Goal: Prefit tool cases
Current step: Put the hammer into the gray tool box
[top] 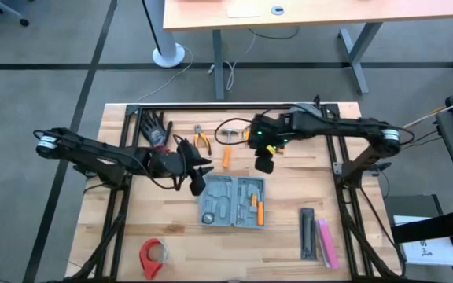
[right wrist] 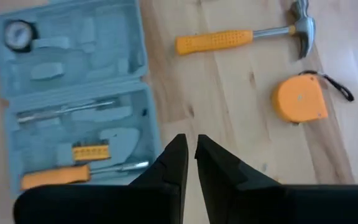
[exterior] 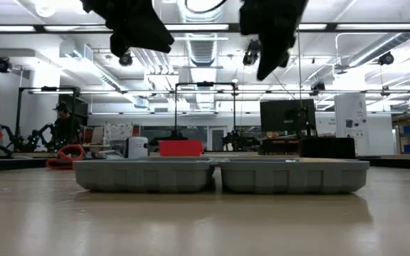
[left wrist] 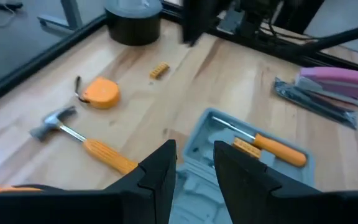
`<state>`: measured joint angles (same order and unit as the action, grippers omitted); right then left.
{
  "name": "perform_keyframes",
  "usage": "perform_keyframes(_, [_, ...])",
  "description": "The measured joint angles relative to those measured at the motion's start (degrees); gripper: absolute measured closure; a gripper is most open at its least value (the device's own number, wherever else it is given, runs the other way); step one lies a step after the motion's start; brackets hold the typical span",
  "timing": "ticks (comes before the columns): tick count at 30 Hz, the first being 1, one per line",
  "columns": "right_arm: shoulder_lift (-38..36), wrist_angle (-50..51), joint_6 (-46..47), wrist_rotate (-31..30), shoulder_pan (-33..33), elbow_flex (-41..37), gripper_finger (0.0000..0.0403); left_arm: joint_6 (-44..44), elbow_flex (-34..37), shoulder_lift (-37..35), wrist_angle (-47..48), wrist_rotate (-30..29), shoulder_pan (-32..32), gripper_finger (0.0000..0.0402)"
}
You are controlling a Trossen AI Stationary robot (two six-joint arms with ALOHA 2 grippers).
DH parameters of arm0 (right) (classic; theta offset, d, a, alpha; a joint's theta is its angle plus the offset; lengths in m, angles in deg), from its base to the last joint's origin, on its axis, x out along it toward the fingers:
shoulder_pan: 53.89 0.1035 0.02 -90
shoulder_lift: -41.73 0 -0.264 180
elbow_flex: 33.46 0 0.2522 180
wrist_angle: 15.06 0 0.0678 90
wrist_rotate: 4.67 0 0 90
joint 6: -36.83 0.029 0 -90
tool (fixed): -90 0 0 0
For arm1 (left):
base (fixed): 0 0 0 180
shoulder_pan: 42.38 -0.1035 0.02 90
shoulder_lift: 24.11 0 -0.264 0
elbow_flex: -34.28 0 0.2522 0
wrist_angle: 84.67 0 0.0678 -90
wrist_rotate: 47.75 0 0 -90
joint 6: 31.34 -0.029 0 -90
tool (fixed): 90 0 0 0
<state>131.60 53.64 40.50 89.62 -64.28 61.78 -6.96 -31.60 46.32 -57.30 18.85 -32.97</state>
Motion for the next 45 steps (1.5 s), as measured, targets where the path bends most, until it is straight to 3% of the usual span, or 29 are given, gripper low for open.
perform_keyframes(8, [-9.5,-0.4,8.2,-3.7,5.6,-7.3,0.0384,-1.0,-5.7,5.3,6.7,7.4,-6.6,0.0287])
perform_keyframes(12, [-12.8,-1.6,12.6,-7.0,9.6,-11.6,0.0384,-4.4,-9.1,10.1,8.4,8.3,-8.8,0.0287])
perform_keyframes(26, [-16.6,-15.6,24.4,-12.0,19.7,-27.3,0.0384,-14.6,-24.2,28.0,16.3,15.0,-17.4,0.0287])
perform_keyframes(30, [-16.6,-17.2,26.3,-15.0,21.4,-28.7,0.0384,-16.5,-28.2,32.3,18.6,15.6,-20.3,0.0287])
perform_keyframes(36, [-16.7,-18.2,27.9,-17.9,23.8,-28.4,0.0384,-19.0,-33.1,36.8,22.0,23.5,-25.3,0.0284])
perform_keyframes(45, [-16.7,-21.5,29.8,-23.9,26.6,-28.3,0.0384,-19.2,-42.6,43.8,29.5,23.9,-32.2,0.0260])
